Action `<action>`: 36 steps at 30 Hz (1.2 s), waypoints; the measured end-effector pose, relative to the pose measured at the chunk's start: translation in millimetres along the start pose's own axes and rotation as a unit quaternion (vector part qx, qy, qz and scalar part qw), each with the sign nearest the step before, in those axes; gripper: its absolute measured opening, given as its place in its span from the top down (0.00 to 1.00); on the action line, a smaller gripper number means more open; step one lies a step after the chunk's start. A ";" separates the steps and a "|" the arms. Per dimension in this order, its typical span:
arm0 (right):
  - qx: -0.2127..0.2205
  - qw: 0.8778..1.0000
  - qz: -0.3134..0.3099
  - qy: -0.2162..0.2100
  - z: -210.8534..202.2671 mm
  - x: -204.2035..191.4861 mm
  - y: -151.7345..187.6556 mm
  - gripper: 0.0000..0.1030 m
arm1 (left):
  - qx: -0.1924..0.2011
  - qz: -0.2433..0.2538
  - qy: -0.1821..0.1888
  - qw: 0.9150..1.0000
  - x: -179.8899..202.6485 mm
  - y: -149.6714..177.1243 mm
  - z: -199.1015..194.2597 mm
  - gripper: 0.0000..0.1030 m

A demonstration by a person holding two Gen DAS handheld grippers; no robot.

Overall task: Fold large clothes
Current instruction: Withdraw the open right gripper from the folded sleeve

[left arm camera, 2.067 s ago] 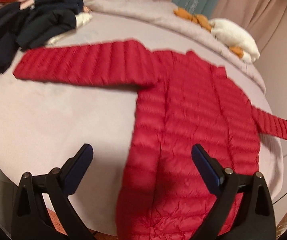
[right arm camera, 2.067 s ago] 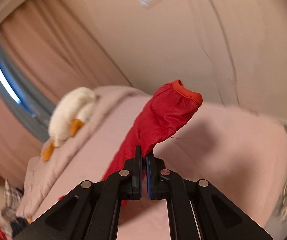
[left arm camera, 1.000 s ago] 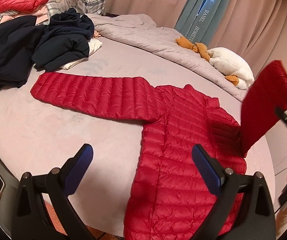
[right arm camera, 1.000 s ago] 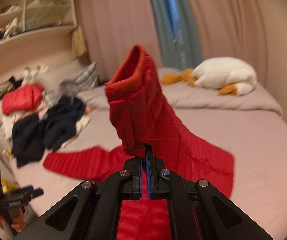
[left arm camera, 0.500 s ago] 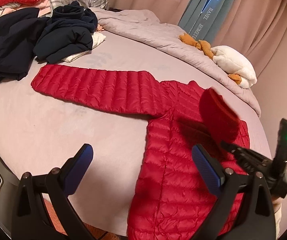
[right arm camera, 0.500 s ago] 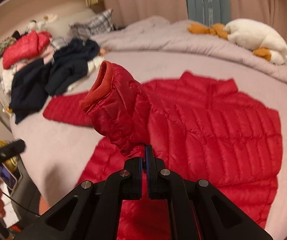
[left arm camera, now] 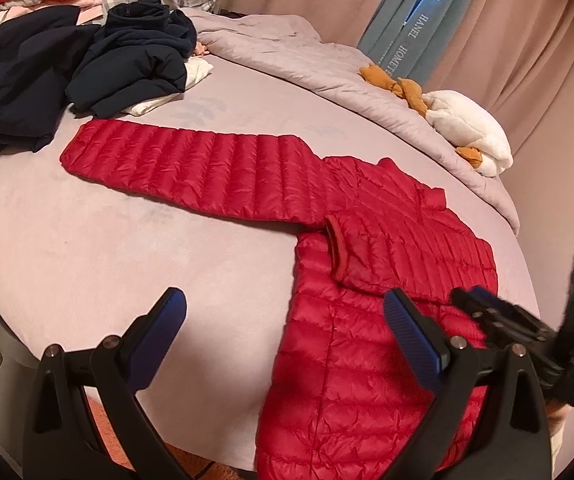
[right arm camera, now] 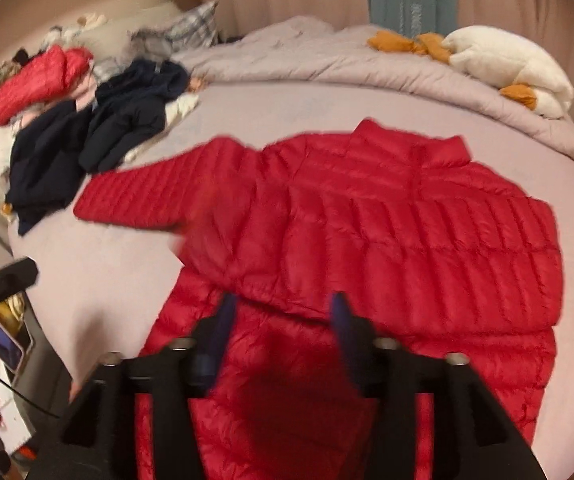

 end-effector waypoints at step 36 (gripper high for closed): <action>0.213 0.973 0.041 0.082 -165.8 24.6 -26.9 0.22 | 0.010 0.060 0.056 0.997 67.0 -11.3 -9.2 0.04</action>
Point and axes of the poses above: each gripper's, at about its wrist camera, not at the fingertips, and z roughly the way its jaws point, x to its right, y to its underside, the point moved 8 cm from there along z, roughly the way its jaws point, and after that the axes turned 10 degrees about z, right-handed, at the moved point
